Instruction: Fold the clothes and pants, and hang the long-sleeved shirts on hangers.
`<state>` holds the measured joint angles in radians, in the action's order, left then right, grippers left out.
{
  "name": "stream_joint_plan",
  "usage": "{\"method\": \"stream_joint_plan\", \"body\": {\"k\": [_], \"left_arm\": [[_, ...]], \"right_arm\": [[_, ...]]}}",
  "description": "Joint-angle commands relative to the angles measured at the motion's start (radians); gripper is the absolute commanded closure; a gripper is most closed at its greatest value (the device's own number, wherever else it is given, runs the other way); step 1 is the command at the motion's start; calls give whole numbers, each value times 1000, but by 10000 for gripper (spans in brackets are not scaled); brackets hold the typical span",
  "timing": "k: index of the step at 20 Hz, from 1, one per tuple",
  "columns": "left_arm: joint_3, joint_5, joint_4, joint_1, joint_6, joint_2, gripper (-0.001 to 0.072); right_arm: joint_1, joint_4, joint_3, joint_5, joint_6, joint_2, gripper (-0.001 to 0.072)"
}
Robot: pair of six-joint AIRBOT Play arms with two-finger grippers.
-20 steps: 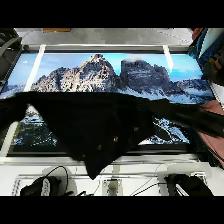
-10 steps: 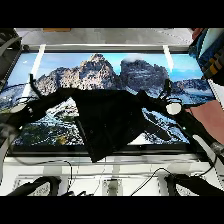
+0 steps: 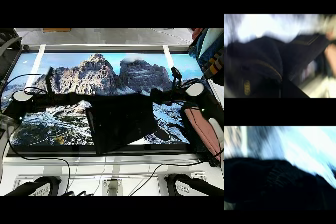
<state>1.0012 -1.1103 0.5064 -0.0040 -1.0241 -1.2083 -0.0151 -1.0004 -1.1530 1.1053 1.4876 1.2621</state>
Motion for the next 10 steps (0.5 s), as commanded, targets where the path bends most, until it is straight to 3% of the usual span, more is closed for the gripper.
{"method": "stream_joint_plan", "body": {"k": [1, 6, 8, 9, 10], "left_arm": [[-8, -312, 264, -72, -237, 42, 694], [-131, -224, 323, -357, -237, 41, 693], [-171, -158, 342, -425, -237, 41, 691], [-183, -126, 343, -447, -235, 41, 604], [-187, -102, 343, -462, -229, 41, 339]], "right_arm": [[-74, -89, -57, 490, -201, 6, 676], [-74, -289, 2, 623, -222, 6, 676], [-74, -324, 64, 607, -233, 6, 660], [-74, -324, 86, 566, -267, 6, 580], [-74, -325, 101, 510, -322, 6, 416]]}}
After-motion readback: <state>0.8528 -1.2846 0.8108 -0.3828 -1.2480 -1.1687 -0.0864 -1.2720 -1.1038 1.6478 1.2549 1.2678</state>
